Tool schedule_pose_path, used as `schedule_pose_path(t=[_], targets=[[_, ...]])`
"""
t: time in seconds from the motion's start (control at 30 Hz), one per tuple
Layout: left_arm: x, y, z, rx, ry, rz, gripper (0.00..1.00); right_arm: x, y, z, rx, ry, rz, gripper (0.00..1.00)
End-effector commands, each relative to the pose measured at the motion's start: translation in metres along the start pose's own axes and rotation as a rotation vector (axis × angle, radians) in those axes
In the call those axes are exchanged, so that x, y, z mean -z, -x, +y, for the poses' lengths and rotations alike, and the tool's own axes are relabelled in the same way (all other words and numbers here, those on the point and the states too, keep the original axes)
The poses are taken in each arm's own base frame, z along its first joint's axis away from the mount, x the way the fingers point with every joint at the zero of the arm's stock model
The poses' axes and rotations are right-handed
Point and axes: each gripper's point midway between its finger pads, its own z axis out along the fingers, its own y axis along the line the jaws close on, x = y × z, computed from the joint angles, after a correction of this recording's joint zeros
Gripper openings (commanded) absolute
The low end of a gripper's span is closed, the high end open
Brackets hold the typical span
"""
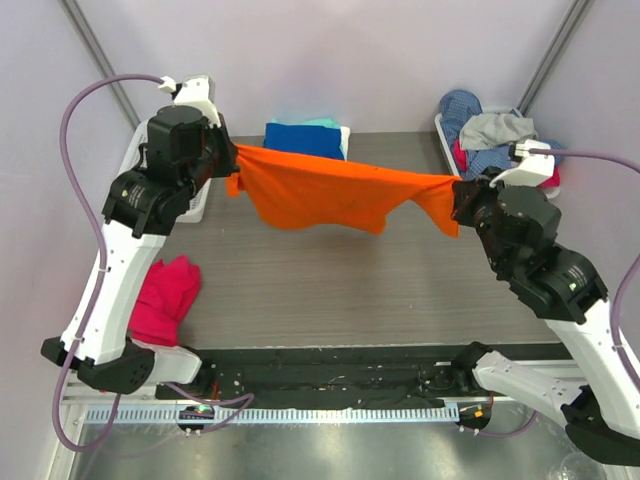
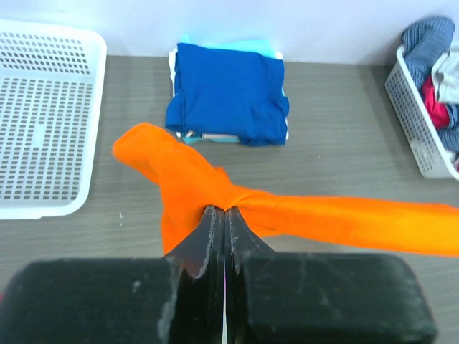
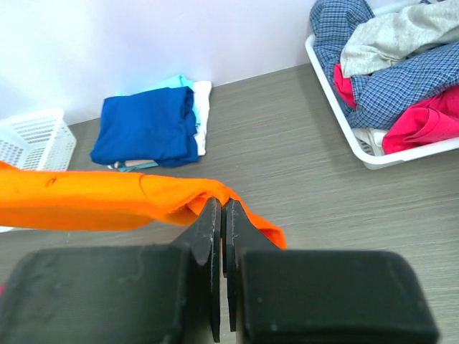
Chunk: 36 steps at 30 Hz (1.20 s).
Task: Fold and stack the t-shirts
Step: Flatten the tshirt out
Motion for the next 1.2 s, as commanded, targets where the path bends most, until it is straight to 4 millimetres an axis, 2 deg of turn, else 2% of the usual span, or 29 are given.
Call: schedule_pose_path(t=[0.0, 0.07, 0.23, 0.3, 0.4, 0.53, 0.63, 0.73, 0.87, 0.93, 1.0, 1.03, 1.07, 1.1, 1.13, 1.17], targets=[[0.027, 0.000, 0.000, -0.048, -0.051, 0.032, 0.00, 0.024, 0.018, 0.000, -0.022, 0.067, -0.024, 0.01], [0.032, -0.002, 0.001, -0.064, -0.055, 0.040, 0.00, 0.029, 0.016, -0.002, -0.028, 0.076, -0.012, 0.01], [0.023, -0.017, 0.013, -0.119, -0.001, 0.077, 0.00, 0.031, 0.004, -0.011, -0.023, 0.057, 0.010, 0.01], [0.017, -0.019, 0.014, -0.134, 0.011, 0.083, 0.00, 0.029, 0.000, -0.013, -0.011, 0.041, 0.015, 0.01], [0.019, -0.013, 0.013, -0.135, 0.008, 0.073, 0.00, 0.029, -0.001, -0.011, -0.011, 0.053, 0.022, 0.01], [0.033, -0.008, 0.011, -0.122, -0.019, 0.067, 0.00, 0.032, -0.002, -0.007, -0.015, 0.078, 0.032, 0.01], [0.052, -0.008, 0.013, -0.115, -0.037, 0.067, 0.00, 0.036, -0.003, -0.005, -0.023, 0.102, 0.043, 0.01], [0.059, -0.006, 0.016, -0.126, -0.039, 0.052, 0.00, 0.034, -0.007, -0.010, -0.015, 0.079, 0.045, 0.01], [0.032, -0.018, 0.012, -0.158, -0.032, 0.080, 0.00, 0.020, -0.018, -0.018, 0.013, 0.009, 0.042, 0.01], [0.014, -0.015, 0.006, -0.161, -0.041, 0.064, 0.00, 0.014, -0.018, -0.023, 0.022, -0.038, 0.023, 0.01], [-0.010, -0.018, -0.002, -0.187, -0.047, 0.084, 0.00, 0.006, -0.014, -0.024, 0.035, -0.074, -0.001, 0.01], [-0.016, -0.007, -0.007, -0.189, -0.056, 0.058, 0.00, 0.005, -0.006, -0.030, 0.036, -0.113, -0.031, 0.01], [-0.037, -0.014, -0.011, -0.215, -0.052, 0.092, 0.00, 0.001, -0.001, -0.029, 0.042, -0.130, -0.046, 0.01], [-0.044, -0.011, -0.015, -0.220, -0.061, 0.097, 0.00, 0.000, 0.003, -0.030, 0.058, -0.143, -0.055, 0.01], [-0.038, 0.007, -0.021, -0.219, -0.079, 0.064, 0.00, 0.003, 0.015, -0.030, 0.051, -0.147, -0.078, 0.01], [-0.054, 0.003, -0.026, -0.231, -0.080, 0.096, 0.00, 0.002, 0.020, -0.028, 0.054, -0.149, -0.085, 0.01]])
